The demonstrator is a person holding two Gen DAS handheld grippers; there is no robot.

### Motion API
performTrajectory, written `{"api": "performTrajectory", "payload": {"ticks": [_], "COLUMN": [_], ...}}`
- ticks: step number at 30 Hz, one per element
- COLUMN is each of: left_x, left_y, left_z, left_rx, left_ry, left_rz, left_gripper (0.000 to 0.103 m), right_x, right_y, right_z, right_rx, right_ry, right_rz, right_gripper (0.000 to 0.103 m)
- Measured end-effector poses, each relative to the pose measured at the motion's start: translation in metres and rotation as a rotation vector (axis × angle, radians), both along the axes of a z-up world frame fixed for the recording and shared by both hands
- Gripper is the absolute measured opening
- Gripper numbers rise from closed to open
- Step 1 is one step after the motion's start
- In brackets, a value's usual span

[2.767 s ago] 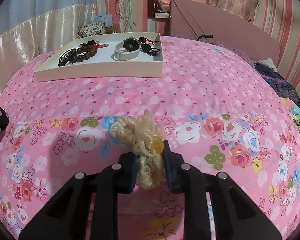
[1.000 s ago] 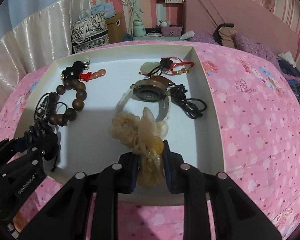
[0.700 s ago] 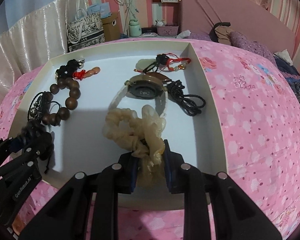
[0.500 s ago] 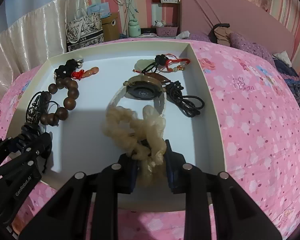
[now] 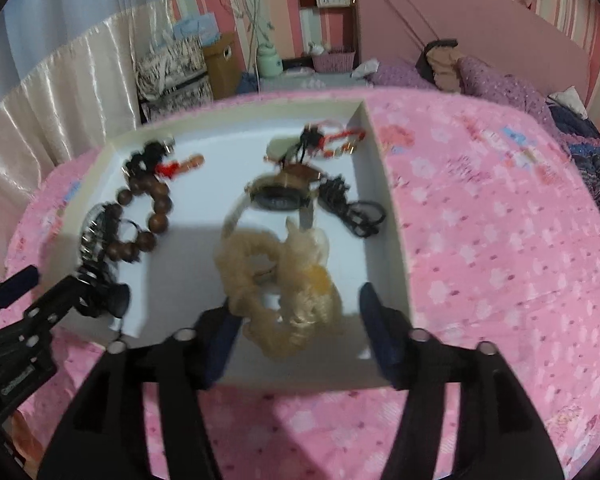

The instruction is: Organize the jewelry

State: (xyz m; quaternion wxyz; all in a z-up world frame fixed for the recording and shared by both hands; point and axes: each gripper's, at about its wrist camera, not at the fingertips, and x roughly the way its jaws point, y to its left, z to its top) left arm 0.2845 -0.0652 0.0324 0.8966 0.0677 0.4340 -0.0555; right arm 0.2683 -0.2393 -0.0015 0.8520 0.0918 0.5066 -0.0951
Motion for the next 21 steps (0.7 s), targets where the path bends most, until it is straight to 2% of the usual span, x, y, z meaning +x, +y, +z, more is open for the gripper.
{"api": "performTrajectory", "payload": {"ticks": [4, 6, 8, 9, 15, 18, 21], "left_x": [-0.021, -0.037, -0.052, -0.059, -0.104, -0.130, -0.156], "left_y": [0.014, 0.023, 0.029, 0.031, 0.037, 0.037, 0.039], "left_z": [0.032, 0.046, 0.055, 0.057, 0.057, 0.052, 0.040], "left_rx": [-0.028, -0.050, -0.064, -0.068, -0.079, -0.071, -0.086], "left_ry": [-0.056, -0.095, -0.123, -0.128, -0.144, -0.190, -0.225], "left_rz": [0.030, 0.037, 0.045, 0.046, 0.037, 0.041, 0.038], "left_gripper": [0.093, 0.100, 0.100, 0.100, 0.100, 0.100, 0.100], "right_x": [-0.017, -0.031, -0.047, -0.052, -0.105, -0.134, -0.157], "right_y": [0.002, 0.004, 0.006, 0.007, 0.019, 0.024, 0.029], "right_z": [0.032, 0.050, 0.066, 0.071, 0.094, 0.093, 0.083], "right_rx": [-0.005, -0.036, -0.061, -0.064, -0.100, -0.104, -0.104], "right_ry": [-0.057, -0.100, -0.147, -0.160, -0.243, -0.277, -0.294], "right_rz": [0.012, 0.006, -0.004, -0.004, 0.008, -0.004, 0.004], "right_gripper": [0.069, 0.085, 0.092, 0.092, 0.095, 0.095, 0.101]}}
